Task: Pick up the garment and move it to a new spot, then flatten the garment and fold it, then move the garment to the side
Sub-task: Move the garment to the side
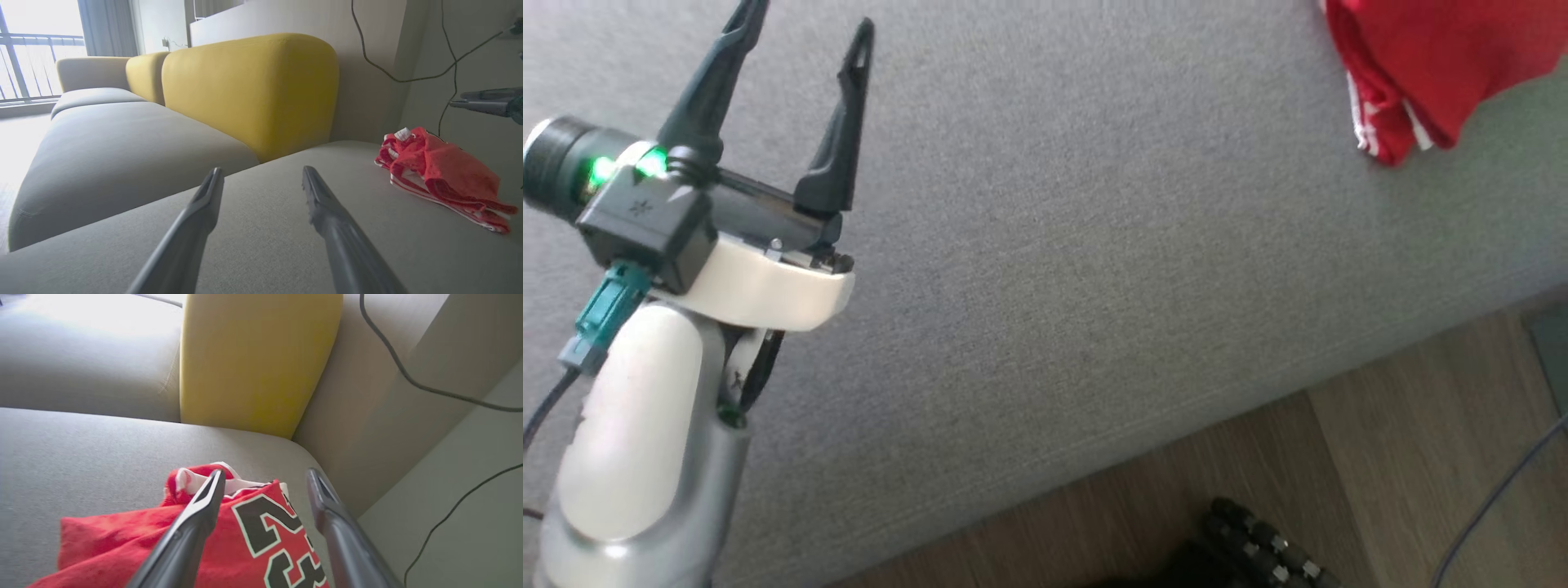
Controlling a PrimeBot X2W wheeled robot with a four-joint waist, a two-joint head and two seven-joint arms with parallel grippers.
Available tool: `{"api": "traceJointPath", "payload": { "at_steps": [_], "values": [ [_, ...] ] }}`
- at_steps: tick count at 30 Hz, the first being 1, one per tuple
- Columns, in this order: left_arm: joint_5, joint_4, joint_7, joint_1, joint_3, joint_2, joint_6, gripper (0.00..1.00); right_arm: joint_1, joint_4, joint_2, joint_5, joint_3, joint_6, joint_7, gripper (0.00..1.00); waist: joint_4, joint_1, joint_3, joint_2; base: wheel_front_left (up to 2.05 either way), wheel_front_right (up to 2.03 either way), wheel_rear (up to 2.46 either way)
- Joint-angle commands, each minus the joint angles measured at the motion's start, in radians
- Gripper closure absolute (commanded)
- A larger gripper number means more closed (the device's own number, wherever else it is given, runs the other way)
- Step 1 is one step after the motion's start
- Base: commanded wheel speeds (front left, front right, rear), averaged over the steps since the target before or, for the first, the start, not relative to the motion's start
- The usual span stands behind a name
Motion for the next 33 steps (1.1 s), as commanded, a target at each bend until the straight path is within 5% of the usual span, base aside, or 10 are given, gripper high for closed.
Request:
{"api": "traceJointPath", "payload": {
  "at_steps": [1,18,33],
  "values": [
    [-0.008,-0.020,-0.017,-0.002,0.036,0.009,0.014,0.00,0.035,-0.050,-0.007,-0.003,0.010,0.000,-0.006,0.00,0.020,0.0000,-0.049,0.0000,0.00,0.00,0.00],
    [-0.101,0.063,-0.109,0.237,0.179,-0.099,0.106,0.00,0.521,-0.598,0.168,0.027,-0.027,0.000,-0.006,0.00,0.206,0.0000,-0.335,0.0000,0.00,0.00,0.00],
    [-0.055,0.093,-0.109,0.401,0.267,-0.196,0.083,0.00,0.889,-0.795,0.327,-0.078,-0.072,0.000,-0.006,0.00,0.301,0.0000,-0.429,0.0000,0.00,0.00,0.00]
  ]
}}
